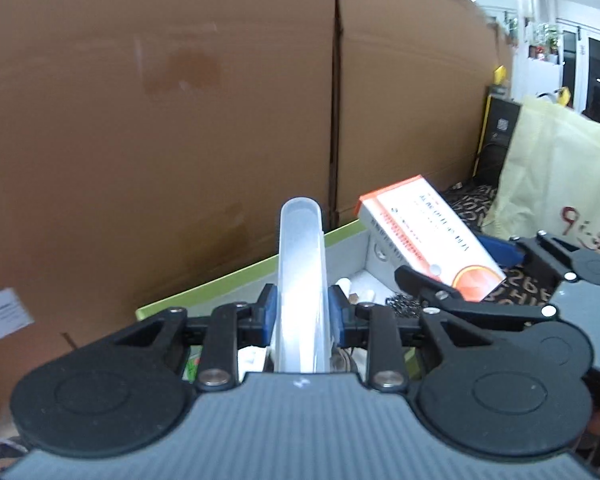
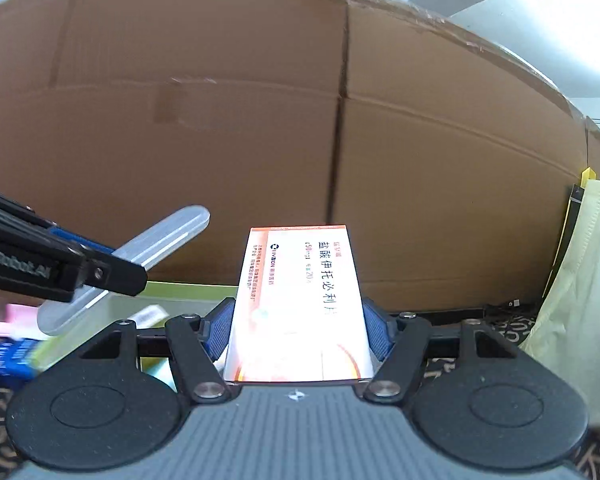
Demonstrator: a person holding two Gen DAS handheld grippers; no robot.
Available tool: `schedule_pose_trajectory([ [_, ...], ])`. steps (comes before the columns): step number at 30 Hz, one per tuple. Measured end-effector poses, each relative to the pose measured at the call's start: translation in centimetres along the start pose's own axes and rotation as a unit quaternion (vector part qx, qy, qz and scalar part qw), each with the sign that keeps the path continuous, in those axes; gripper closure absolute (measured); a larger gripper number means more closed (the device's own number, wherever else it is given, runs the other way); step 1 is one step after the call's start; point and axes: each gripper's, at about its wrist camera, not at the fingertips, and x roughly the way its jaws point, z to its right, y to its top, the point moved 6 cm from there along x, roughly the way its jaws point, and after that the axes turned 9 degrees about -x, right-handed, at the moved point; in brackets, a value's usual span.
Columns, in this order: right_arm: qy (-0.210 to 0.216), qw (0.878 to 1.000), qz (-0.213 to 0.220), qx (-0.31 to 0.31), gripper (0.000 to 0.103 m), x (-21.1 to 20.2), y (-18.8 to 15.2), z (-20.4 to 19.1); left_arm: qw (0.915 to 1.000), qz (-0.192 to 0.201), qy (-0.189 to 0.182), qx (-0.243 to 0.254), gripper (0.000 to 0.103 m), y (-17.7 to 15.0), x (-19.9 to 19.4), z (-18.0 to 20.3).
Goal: Organize objects
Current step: 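Carry the box and clear tube into the lime-green box and open both tools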
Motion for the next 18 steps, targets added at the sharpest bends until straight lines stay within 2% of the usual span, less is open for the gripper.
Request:
schedule_pose_trajectory([
  [5,0.006,1.000,-0.012,0.009,0.033,3.5,-0.6,0.9,0.9998,-0.013,0.012,-0.004,0.074,-0.4,3.5,0.0],
  [6,0.014,1.000,-0.019,0.011,0.033,4.2,-0.9,0.8,0.9997,-0.017,0.015,-0.007,0.054,-0.7,3.9,-0.2],
  [7,0.024,0.999,-0.032,0.010,0.032,4.9,-1.4,0.7,0.9995,-0.016,0.022,-0.013,0.029,-1.0,4.0,-0.6],
  [9,0.046,0.997,-0.065,0.001,0.031,6.3,-2.7,0.1,0.9991,0.004,0.036,-0.023,0.013,-1.8,3.4,-1.3],
  [11,0.045,0.996,-0.074,-0.008,0.026,6.5,-3.7,0.0,0.9992,0.014,0.031,-0.022,0.013,-2.6,2.6,-1.7],
  [13,0.034,0.998,-0.057,0.004,0.017,5.8,-4.1,0.4,0.9990,0.015,0.035,-0.023,0.010,-3.1,2.2,-2.0],
  [18,0.024,0.998,-0.051,0.026,0.017,4.1,-3.8,0.6,0.9981,0.029,0.042,-0.034,0.002,-3.4,0.3,-2.7],
])
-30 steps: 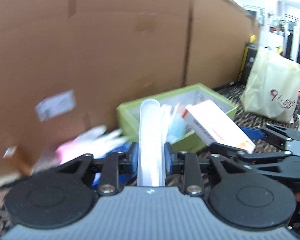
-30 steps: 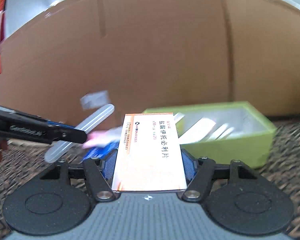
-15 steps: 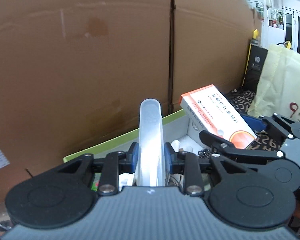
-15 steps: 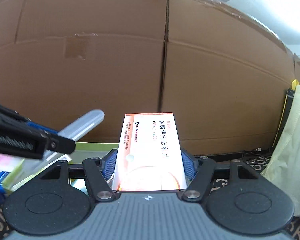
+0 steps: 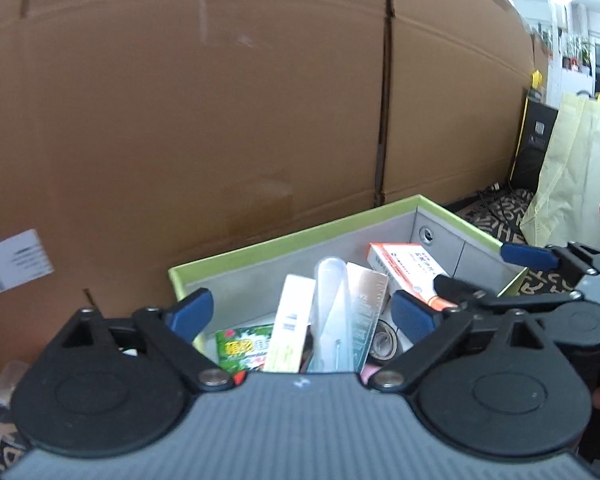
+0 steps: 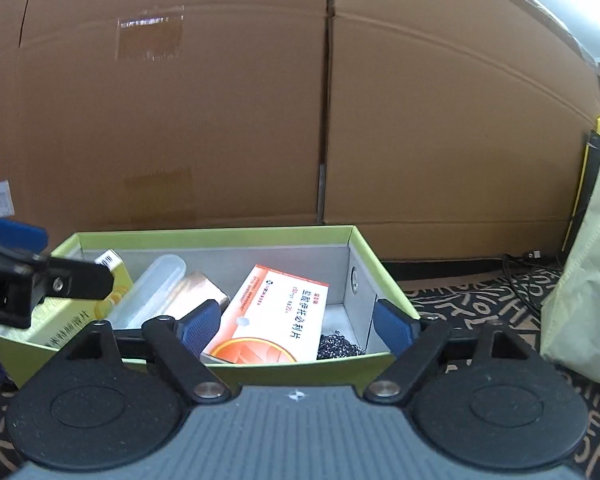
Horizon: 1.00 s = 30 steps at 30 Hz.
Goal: Organize objects
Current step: 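Carry the box and clear tube into the lime-green box and open both tools, then withdraw both tools from the lime-green box back to the items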
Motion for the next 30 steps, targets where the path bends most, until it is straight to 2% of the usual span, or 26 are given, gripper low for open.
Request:
schedule_pose_trajectory([
  [7,0.016,0.998,0.065,0.022,0.014,-6.1,2.8,-1.9,0.9981,0.032,0.026,-0.046,0.000,-0.2,-6.2,-3.9],
  [11,0.049,0.994,0.094,0.023,0.012,-9.1,3.4,-4.4,0.9951,0.035,0.056,-0.074,0.000,-2.0,-9.4,-6.8],
  [15,0.086,0.990,0.107,0.013,0.011,-11.5,3.0,-7.8,0.9884,0.041,0.093,-0.113,0.000,-4.3,-12.1,-10.1],
  [22,0.163,0.983,0.081,-0.024,0.011,-12.8,1.1,-15.1,0.9756,0.018,0.152,-0.158,0.000,-8.5,-15.2,-16.2],
  [26,0.205,0.976,0.047,-0.047,0.011,-12.2,-0.3,-19.4,0.9694,0.006,0.171,-0.176,0.000,-10.2,-16.1,-18.9],
  [30,0.235,0.969,0.019,-0.069,0.013,-11.6,-0.8,-23.6,0.9641,0.007,0.182,-0.193,0.000,-10.5,-16.8,-21.0],
])
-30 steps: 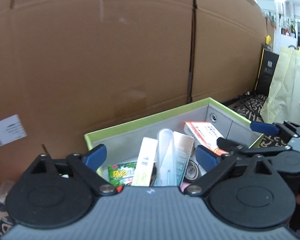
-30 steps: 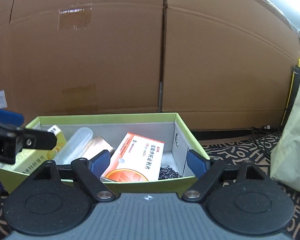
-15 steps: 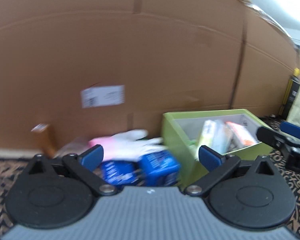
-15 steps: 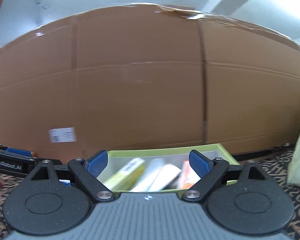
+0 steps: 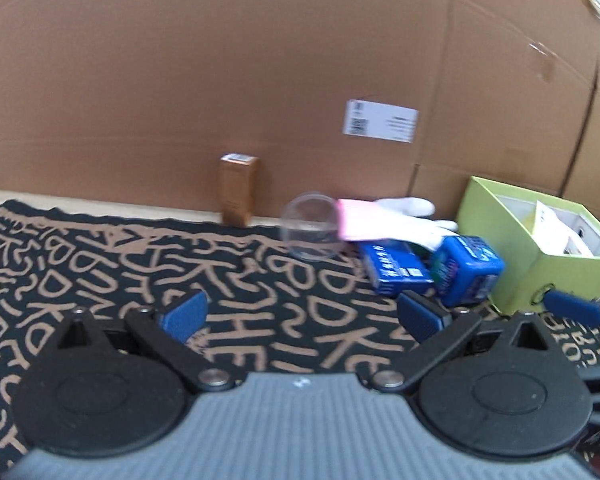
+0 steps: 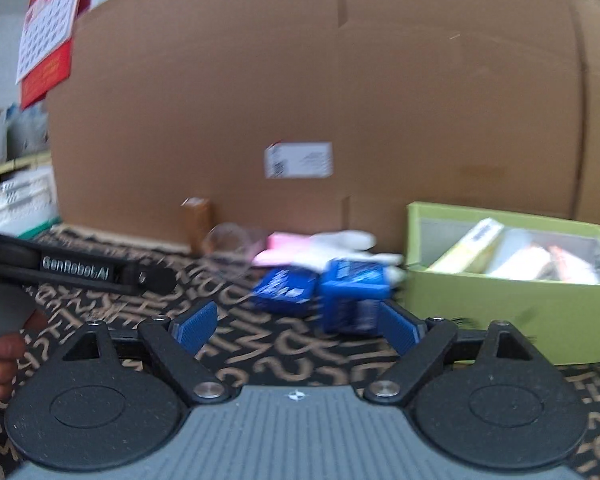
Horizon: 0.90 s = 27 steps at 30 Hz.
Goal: Organize objects
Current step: 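Withdraw both tools from the lime-green box back to the items, then grasp the blue medicine box with the right tool while the left tool grasps the clear cup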
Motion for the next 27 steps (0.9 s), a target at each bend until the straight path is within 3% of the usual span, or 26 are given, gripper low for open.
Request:
schedule_pose_trajectory([
  [7,0.005,0.998,-0.053,0.022,0.019,5.8,0.8,-3.0,0.9999,0.009,0.013,0.006,0.000,1.7,2.2,-1.0],
  [15,-0.080,0.992,-0.093,0.028,0.020,11.4,0.8,-2.9,0.9979,0.014,0.045,0.046,0.003,3.9,7.7,-0.8],
  [20,-0.097,0.983,-0.129,0.082,0.020,13.4,0.2,-1.1,0.9979,-0.019,0.044,0.043,0.020,4.4,11.8,-0.6],
  [21,-0.097,0.982,-0.131,0.092,0.026,13.5,0.1,-0.8,0.9981,-0.023,0.043,0.039,0.023,4.5,12.4,-0.6],
  [22,-0.100,0.982,-0.126,0.095,0.042,13.3,0.1,-0.6,0.9983,-0.027,0.038,0.034,0.027,4.6,12.9,-0.5],
  [24,-0.095,0.984,-0.120,0.092,0.041,12.7,0.0,-0.5,0.9987,-0.030,0.027,0.029,0.034,4.9,13.7,-0.1],
  [26,-0.088,0.985,-0.121,0.086,0.041,11.8,-0.3,-0.7,0.9987,-0.034,0.020,0.034,0.048,4.9,14.1,0.3],
  [27,-0.082,0.986,-0.122,0.083,0.041,11.2,-0.5,-0.8,0.9984,-0.040,0.016,0.037,0.063,4.8,14.4,0.5],
])
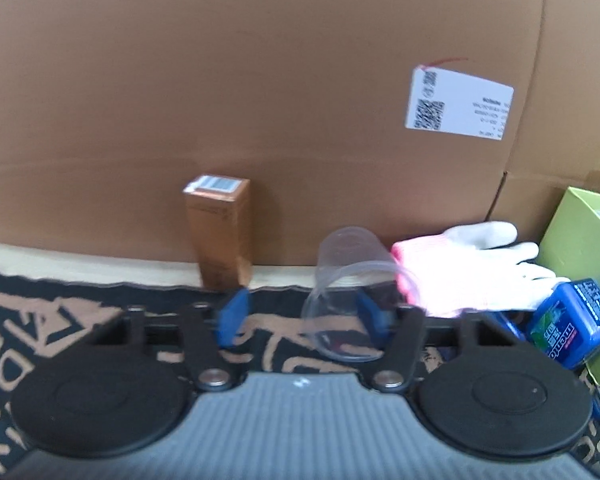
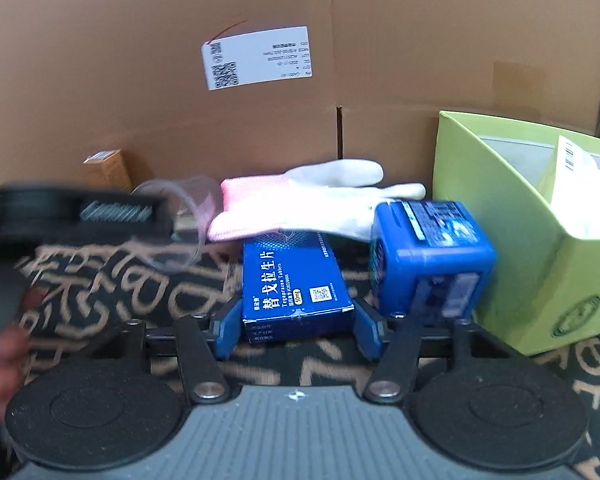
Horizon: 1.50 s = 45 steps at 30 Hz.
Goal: Organize objects
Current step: 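Grasp the blue medicine box with the right tool while the left tool grasps the clear cup, then carry the blue box and clear cup toward the lime-green box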
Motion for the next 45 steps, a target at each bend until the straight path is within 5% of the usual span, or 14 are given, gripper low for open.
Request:
schedule_pose_trajectory([
  [3,0.022,1.000,0.000,-0.007,0.041,-2.3,-1.5,0.3,0.9996,-0.024,-0.016,-0.002,0.096,-0.6,0.4,0.3],
  [12,0.085,0.995,-0.012,-0.048,0.041,-9.9,-6.7,1.1,0.9967,-0.032,-0.056,0.049,0.097,-6.3,-7.0,0.3],
  [15,0.108,0.992,-0.020,-0.063,0.037,-11.3,-7.5,1.1,0.9964,-0.019,-0.040,0.073,0.093,-7.9,-9.2,0.3],
  [18,0.106,0.992,-0.003,-0.066,0.025,-11.3,-7.1,1.1,0.9965,-0.002,-0.015,0.082,0.074,-8.0,-9.6,0.6],
  [22,0.092,0.992,0.005,-0.083,0.025,-10.2,-6.1,0.3,0.9970,0.000,-0.007,0.077,0.073,-7.1,-9.1,0.7],
  [26,0.097,0.991,-0.005,-0.096,0.025,-9.3,-6.1,-0.4,0.9975,-0.008,-0.001,0.070,0.075,-7.1,-8.3,0.5],
  [28,0.109,0.989,-0.005,-0.096,0.042,-9.2,-6.2,-0.6,0.9974,-0.018,-0.005,0.069,0.092,-7.3,-8.1,0.4],
  [31,0.115,0.989,-0.002,-0.095,0.042,-9.3,-6.3,-0.6,0.9975,-0.014,-0.003,0.070,0.095,-7.2,-8.7,0.4],
  [37,0.131,0.990,0.020,-0.055,0.042,-11.3,-5.8,1.5,0.9974,0.007,-0.048,0.053,0.095,-5.7,-11.2,3.2],
  [45,0.047,0.993,0.103,-0.018,0.042,-16.2,-2.6,9.6,0.9821,0.049,-0.160,0.086,0.095,-3.2,-14.3,13.0],
])
